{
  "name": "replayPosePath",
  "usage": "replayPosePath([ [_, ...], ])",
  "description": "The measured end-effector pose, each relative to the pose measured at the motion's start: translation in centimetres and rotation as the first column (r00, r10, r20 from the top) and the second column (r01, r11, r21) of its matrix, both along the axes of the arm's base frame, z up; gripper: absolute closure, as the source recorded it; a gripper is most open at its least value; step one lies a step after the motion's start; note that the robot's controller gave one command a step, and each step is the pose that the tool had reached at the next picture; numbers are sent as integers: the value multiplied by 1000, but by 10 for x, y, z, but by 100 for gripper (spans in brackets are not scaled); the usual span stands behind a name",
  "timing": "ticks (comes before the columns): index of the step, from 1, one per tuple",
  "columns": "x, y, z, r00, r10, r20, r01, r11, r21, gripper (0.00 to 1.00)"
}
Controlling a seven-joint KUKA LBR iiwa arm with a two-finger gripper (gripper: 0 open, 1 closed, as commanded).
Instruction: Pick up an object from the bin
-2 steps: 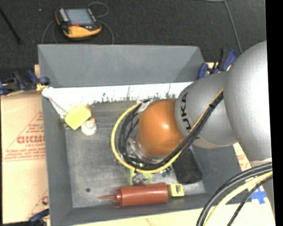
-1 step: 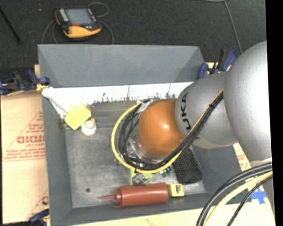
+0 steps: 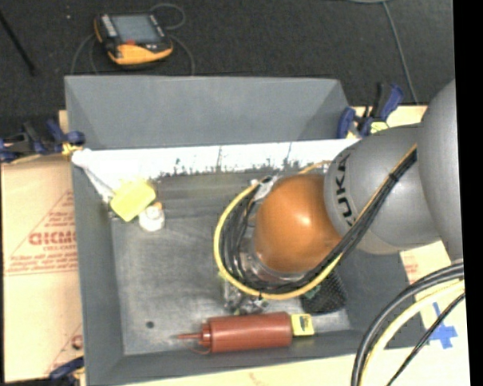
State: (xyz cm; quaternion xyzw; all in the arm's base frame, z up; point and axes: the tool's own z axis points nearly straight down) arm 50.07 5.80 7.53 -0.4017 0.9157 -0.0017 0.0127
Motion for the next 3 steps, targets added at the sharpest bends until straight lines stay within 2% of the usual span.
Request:
replayPosePath([
  [1, 0, 0, 0, 1000, -1, 0, 1, 1000, 0, 100],
  [2, 3, 2, 37, 1000, -16, -25, 16, 1000, -6, 100],
  [3, 3, -4, 103, 1000, -14, -27, 14, 1000, -7, 100],
])
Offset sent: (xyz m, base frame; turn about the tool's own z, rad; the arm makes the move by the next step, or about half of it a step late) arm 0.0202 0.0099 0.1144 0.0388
